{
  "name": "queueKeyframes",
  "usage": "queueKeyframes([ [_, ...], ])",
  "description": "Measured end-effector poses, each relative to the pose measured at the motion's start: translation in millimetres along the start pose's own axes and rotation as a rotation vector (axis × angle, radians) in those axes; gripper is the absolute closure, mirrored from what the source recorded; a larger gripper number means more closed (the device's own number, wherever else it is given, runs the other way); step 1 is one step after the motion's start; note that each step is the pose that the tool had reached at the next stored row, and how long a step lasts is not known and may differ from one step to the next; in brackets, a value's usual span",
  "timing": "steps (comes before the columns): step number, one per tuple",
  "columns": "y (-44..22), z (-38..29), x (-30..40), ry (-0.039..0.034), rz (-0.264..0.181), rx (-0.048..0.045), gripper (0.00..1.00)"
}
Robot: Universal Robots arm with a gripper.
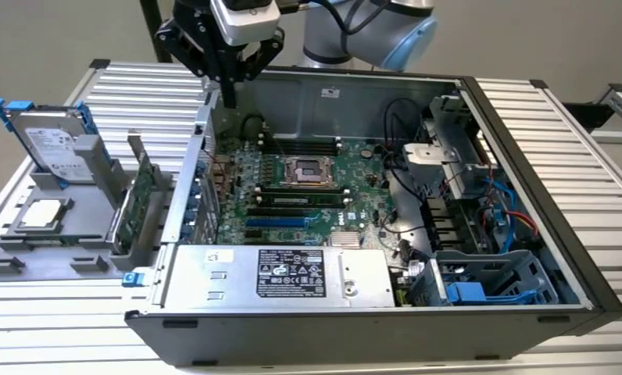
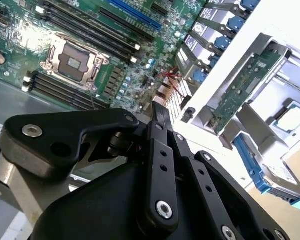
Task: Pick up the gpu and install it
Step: 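Reach for the gpu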
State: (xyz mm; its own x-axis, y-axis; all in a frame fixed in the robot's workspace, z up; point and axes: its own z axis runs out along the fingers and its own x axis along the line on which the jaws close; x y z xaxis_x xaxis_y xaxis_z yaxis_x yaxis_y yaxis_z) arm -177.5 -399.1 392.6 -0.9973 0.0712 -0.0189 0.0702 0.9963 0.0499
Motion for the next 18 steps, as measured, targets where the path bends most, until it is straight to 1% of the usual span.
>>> queueKeyframes([
  [7,-1.5,-0.4,14.0,0.0,0.0,-0.0001,1.0],
  [13,-2.4,-0.5,20.9,-0.0001,0.0,-0.0002,1.0],
  [18,-3.7,-0.8,30.1,0.0,0.0,-0.0001,1.0],
])
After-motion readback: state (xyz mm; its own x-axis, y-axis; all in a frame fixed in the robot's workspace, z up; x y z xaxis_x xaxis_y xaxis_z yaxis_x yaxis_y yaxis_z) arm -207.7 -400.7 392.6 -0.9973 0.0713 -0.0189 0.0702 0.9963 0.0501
